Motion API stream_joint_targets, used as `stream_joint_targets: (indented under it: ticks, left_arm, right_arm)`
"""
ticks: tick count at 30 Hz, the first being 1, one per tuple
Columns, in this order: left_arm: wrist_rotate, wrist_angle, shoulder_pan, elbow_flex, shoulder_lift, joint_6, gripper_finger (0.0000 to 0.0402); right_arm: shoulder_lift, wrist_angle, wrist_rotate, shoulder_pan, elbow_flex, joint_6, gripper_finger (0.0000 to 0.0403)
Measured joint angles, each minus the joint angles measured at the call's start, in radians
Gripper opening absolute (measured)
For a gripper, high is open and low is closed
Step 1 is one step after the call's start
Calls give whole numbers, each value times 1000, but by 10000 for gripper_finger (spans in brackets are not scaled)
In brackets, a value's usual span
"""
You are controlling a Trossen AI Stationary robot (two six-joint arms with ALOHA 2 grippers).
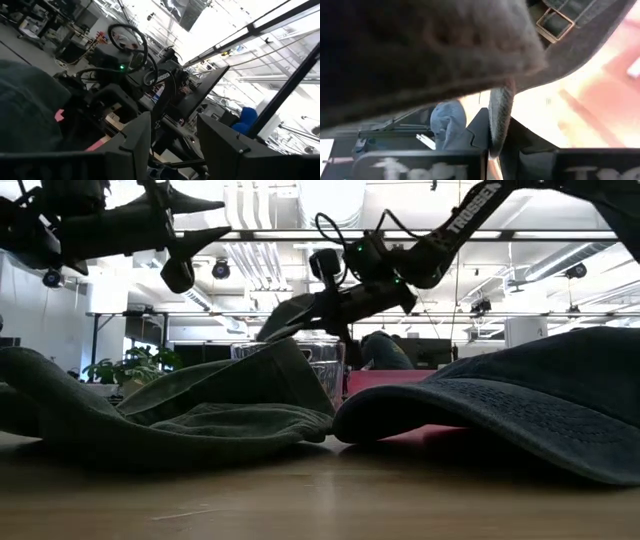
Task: Pick & Place hat
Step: Put the right black cap into the transparent bin
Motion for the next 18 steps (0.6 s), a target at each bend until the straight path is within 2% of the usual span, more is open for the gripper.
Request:
stream_joint_targets:
  ticks: [9, 14, 18]
  left_arm:
    - [-6, 0, 0, 0, 0, -20, 154]
    - [-6, 0, 0, 0, 0, -15, 154]
    - [-6, 0, 0, 0, 0, -12, 154]
  right_arm:
    - [52, -49, -16, -34, 63, 7, 13]
    - [42, -235, -14, -46, 92, -15, 21]
    - [46, -425, -10, -46, 130, -49, 60]
